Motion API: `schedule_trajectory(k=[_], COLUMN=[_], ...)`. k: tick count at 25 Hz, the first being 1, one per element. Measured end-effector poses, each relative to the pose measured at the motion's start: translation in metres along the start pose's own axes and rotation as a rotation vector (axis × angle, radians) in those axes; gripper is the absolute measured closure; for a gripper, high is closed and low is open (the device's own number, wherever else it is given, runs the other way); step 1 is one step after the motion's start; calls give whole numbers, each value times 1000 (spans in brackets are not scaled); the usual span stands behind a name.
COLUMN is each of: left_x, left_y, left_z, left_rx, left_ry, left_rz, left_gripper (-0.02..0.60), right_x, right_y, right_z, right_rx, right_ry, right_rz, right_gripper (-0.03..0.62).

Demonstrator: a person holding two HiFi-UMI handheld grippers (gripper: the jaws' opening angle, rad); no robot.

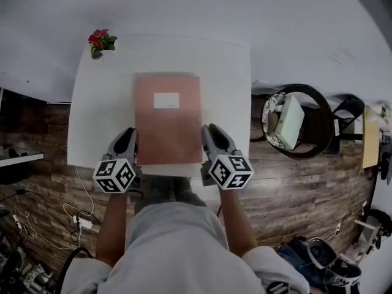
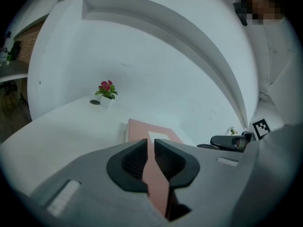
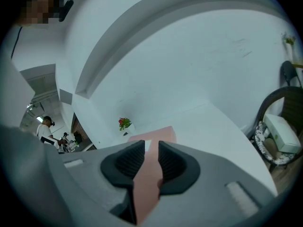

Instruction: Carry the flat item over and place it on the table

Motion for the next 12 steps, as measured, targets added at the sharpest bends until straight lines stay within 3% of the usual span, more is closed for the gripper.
schedule_trajectory(k=[6,12], left_x=[12,24], left_y=[-11,-22], left_z=[-14,-33], left_rx=[69,127], left_ry=[14,15], left_rz=[-25,13], left_gripper=[568,574], right_x=[-8,-13], right_y=[-11,-20], right_z=[-17,-38], right_rx=[53,100], right_ry=[-2,-2], right_rz=[-24,-44], right_gripper=[551,588])
Point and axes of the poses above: the fingertips, and each gripper's own axes: z forward along the fingers, x to its right, y out of its underside, the point moved 8 cm from there along -z, backward along the fingers, and after that the axes turned 6 degrees about -z, right-handed, at the moved point
